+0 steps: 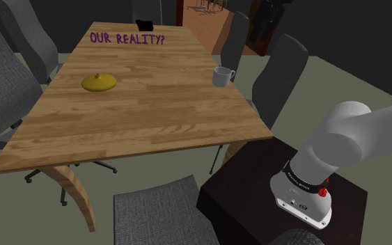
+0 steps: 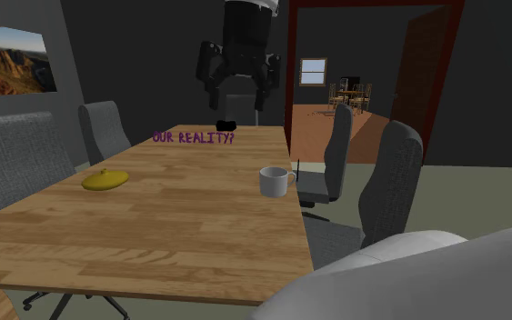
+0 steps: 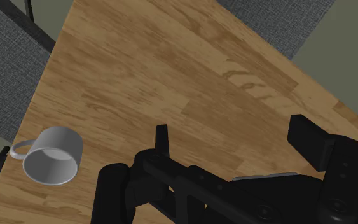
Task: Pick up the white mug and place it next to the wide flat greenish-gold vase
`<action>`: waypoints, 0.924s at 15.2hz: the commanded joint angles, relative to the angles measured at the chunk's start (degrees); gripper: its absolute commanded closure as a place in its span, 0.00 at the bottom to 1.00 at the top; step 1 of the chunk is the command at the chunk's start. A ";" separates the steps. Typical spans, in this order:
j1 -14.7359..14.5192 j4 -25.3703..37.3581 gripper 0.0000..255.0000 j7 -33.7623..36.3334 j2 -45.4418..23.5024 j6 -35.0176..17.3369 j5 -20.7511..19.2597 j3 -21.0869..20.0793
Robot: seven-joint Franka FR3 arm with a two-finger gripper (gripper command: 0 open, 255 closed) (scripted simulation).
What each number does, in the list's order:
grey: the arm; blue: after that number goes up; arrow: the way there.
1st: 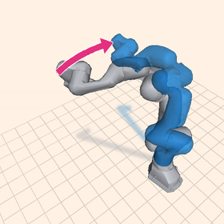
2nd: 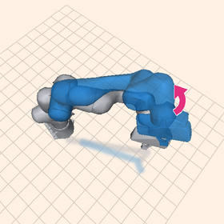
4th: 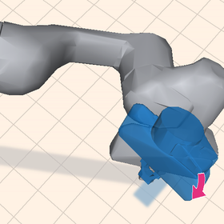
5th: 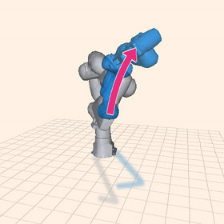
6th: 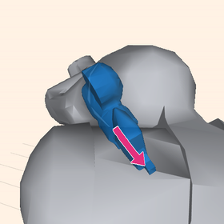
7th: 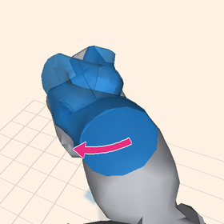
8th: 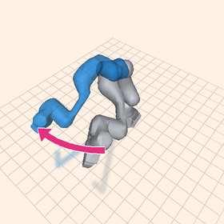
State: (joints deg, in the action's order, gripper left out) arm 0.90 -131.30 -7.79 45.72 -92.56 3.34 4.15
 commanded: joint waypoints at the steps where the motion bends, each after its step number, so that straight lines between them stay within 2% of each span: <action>1: 0.00 0.00 0.00 0.00 0.00 0.00 0.00 0.00; 8: 0.87 -2.04 0.00 -4.38 -9.79 -10.99 -2.93 3.05; 14: 1.46 -0.92 0.00 -7.87 -20.24 -19.79 -4.53 5.69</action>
State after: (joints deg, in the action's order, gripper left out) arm 2.25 -132.51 -15.06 27.25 -110.88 -0.93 9.38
